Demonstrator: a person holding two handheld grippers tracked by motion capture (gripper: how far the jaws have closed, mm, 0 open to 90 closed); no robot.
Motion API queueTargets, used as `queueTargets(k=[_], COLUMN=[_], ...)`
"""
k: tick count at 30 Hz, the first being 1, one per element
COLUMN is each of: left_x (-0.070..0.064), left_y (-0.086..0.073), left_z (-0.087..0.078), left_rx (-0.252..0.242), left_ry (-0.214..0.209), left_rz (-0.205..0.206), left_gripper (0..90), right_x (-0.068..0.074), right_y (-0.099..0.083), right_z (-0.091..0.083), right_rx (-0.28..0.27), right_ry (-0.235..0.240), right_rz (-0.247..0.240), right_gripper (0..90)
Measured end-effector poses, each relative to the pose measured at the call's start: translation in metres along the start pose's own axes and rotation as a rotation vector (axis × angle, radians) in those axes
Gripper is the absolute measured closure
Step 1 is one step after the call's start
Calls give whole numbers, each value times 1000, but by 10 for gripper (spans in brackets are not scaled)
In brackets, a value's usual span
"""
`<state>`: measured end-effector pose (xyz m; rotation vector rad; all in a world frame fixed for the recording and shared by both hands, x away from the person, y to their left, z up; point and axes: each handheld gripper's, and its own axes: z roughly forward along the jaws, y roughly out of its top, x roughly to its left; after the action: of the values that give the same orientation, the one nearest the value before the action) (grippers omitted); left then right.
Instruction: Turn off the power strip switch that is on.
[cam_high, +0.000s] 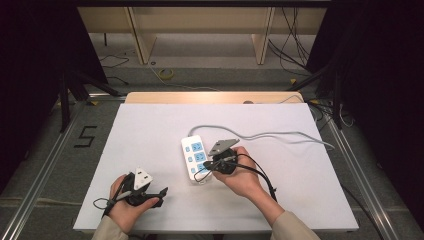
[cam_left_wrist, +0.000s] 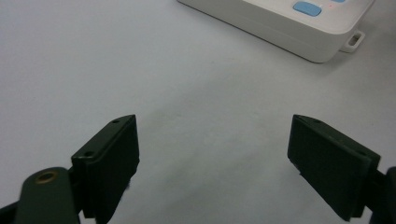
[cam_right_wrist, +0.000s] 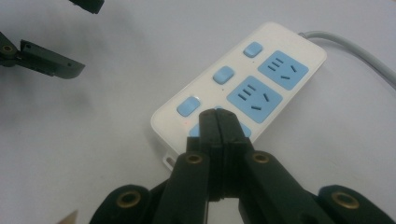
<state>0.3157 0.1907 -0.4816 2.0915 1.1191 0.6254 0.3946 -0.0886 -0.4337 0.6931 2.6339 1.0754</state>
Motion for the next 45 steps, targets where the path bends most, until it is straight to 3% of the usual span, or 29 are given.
queueTargets(k=[45], left_x=[-1], left_y=[1], left_z=[0], left_rx=[0], left_ry=[-5], left_rz=[2], left_gripper=[164], right_x=[5], right_y=[19], right_z=[24], right_rx=[55], right_ry=[21], right_rz=[-18], right_gripper=[900])
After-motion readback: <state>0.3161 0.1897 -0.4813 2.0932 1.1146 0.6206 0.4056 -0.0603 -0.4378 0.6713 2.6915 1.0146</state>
